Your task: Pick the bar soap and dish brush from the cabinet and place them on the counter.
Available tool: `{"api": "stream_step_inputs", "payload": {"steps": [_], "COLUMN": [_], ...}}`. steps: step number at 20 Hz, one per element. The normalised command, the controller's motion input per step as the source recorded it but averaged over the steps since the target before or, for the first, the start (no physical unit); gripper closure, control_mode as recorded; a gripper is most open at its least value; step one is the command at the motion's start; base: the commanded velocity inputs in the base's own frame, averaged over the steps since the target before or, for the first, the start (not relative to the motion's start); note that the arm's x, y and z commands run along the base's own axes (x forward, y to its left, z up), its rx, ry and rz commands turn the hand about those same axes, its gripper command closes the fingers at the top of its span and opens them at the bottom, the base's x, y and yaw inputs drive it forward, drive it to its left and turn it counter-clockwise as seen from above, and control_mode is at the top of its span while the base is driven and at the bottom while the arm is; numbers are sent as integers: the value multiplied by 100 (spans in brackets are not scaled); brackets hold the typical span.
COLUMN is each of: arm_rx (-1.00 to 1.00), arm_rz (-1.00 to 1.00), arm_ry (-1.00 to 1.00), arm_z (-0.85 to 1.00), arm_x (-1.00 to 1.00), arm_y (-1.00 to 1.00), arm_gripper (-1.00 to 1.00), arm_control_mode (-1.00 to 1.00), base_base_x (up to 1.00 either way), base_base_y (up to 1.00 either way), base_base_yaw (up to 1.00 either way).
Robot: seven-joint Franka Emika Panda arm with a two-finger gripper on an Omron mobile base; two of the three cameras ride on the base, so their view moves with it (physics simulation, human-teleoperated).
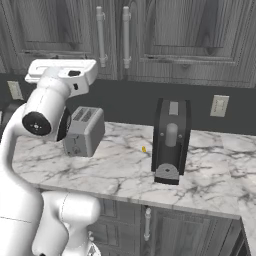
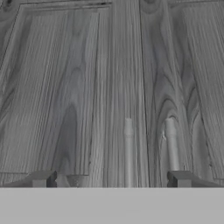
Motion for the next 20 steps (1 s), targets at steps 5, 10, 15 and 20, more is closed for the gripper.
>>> {"api": "stream_step_inputs", "payload": {"steps": [5,10,15,20], "arm_rx": [0,0,0,0], "arm_rz": [0,0,0,0], "arm_ry": [-1,2,3,0], "arm_z": [7,2,5,2], "arm_x": [7,16,20,23], "arm_y": [0,0,0,0], "arm_gripper": [-100,-100,-100,-100], "arm_control_mode": [-100,-100,-100,-100], "base_base_x": [0,0,0,0], "base_base_y": [0,0,0,0], "base_base_yaw": [0,0,0,0]}}
